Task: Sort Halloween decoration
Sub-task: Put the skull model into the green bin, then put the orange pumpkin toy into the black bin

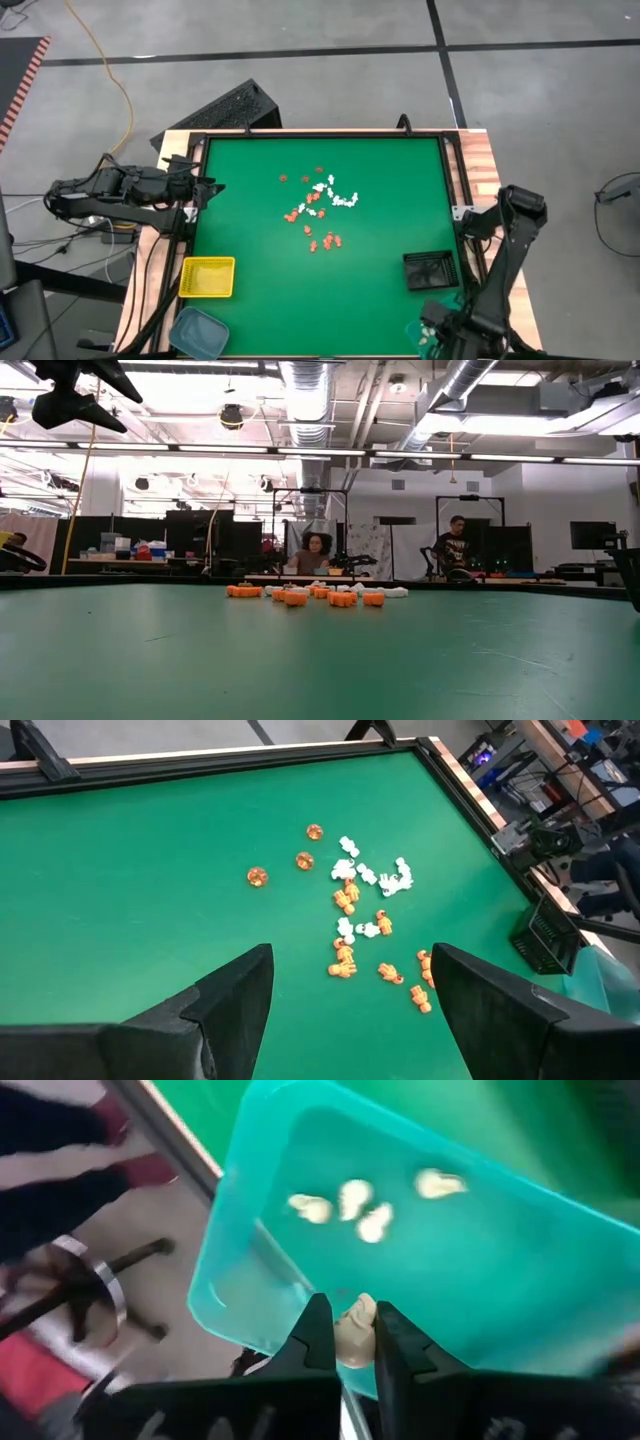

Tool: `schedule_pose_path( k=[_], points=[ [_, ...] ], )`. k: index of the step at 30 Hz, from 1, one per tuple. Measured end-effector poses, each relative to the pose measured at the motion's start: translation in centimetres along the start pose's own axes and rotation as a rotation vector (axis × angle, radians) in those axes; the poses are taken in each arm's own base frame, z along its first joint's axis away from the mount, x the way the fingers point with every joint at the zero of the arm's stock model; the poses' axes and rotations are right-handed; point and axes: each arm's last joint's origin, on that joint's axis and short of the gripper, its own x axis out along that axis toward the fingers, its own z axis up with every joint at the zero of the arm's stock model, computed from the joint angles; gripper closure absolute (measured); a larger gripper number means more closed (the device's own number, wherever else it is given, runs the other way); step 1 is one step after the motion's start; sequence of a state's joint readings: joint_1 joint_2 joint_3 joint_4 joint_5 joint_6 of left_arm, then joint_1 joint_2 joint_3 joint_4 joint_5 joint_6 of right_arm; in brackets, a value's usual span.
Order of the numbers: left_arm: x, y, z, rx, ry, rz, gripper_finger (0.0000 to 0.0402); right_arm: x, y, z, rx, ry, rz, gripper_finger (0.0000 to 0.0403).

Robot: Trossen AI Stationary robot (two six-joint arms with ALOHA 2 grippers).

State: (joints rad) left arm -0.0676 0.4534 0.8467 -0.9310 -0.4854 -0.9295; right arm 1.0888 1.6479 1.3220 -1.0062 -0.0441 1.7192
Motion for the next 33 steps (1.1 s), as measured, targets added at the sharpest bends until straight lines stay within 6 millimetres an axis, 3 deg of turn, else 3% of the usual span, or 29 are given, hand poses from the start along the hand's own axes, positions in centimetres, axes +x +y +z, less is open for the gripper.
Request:
schedule_pose_path(
  k=[4,11,22,26,33],
  points=[
    [0.0,0.0,0.0,0.000,0.000,0.000,0.0140,1.8,-1.5,1.0,-0.027,0.063,0.106,0.0377],
    [0.0,0.0,0.0,-0.001,0.000,0.000,0.0140,3.9,-4.8,1.2,0.013,0.064,0.043,0.0344],
    [0.0,0.0,0.0,-0.009,-0.011,0.008,0.0140,4.0,-4.7,1.0,0.004,0.071,0.070,0.0233],
    [0.0,0.0,0.1,-0.009,-0.017,0.012,0.0140,3.0,-4.1,1.2,-0.024,0.079,0.150,0.0196],
    [0.0,0.0,0.0,-0.009,-0.016,0.012,0.0140,-2.0,-3.9,3.1,-0.050,0.053,0.340,0.0187]
  ],
)
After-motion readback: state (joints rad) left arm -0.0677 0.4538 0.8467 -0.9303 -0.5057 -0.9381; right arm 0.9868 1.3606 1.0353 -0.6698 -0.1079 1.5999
